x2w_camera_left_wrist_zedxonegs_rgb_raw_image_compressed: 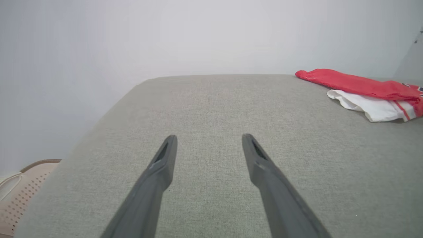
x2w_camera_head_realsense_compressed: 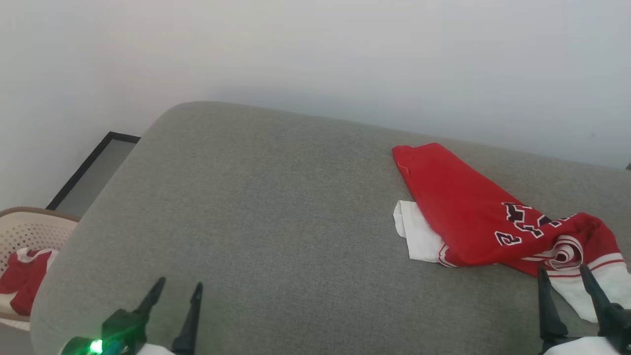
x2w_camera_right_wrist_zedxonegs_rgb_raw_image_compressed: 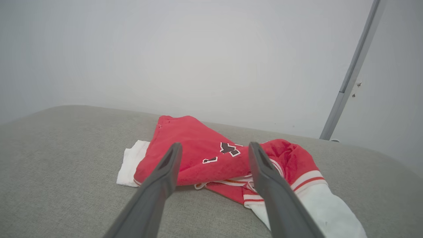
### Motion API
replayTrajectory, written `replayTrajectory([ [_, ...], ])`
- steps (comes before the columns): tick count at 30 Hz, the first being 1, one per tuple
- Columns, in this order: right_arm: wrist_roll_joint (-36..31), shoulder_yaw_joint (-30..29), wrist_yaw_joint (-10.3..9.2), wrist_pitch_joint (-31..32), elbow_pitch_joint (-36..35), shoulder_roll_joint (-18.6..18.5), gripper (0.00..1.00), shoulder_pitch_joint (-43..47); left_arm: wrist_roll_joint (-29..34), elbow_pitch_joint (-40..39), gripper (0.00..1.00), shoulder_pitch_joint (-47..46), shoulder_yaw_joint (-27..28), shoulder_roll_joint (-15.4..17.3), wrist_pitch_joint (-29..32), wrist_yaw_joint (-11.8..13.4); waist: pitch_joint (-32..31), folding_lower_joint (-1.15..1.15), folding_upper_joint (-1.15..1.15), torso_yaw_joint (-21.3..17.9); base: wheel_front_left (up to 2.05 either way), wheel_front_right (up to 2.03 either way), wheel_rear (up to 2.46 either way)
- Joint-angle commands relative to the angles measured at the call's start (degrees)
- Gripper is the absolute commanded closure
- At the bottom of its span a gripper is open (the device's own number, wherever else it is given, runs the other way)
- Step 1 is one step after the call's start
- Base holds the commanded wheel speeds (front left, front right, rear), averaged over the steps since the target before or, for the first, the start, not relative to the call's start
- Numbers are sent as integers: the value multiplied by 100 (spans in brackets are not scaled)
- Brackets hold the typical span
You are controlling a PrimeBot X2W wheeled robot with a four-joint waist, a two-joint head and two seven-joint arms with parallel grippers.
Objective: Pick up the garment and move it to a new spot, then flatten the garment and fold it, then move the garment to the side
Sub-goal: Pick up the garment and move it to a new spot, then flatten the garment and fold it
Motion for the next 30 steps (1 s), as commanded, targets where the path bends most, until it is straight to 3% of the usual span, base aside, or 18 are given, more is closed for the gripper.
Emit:
replayTrajectory([
  [1,-16,-19,-6,-20,-54,-2,0,37,246,-195,0,158,183,-61,-29,-11,-7,0,0,-23,0,0,0],
  [10,8,-22,-6,-20,-90,-19,0,-8,1036,-684,0,742,936,-511,-30,-154,-8,0,0,-109,0,0,0],
  [23,-83,205,-6,-20,18,-133,0,-103,1503,-695,0,872,1584,-1057,-29,-651,60,0,0,-94,0,0,0],
  [26,-112,609,-6,20,218,-426,0,-142,1577,-700,0,885,1649,-1179,-29,-708,112,0,0,-86,0,0,0],
  [30,7,1560,-7,504,312,-1273,0,-333,1616,-682,0,884,1677,-1330,-30,-795,237,0,0,-55,0,0,0],
])
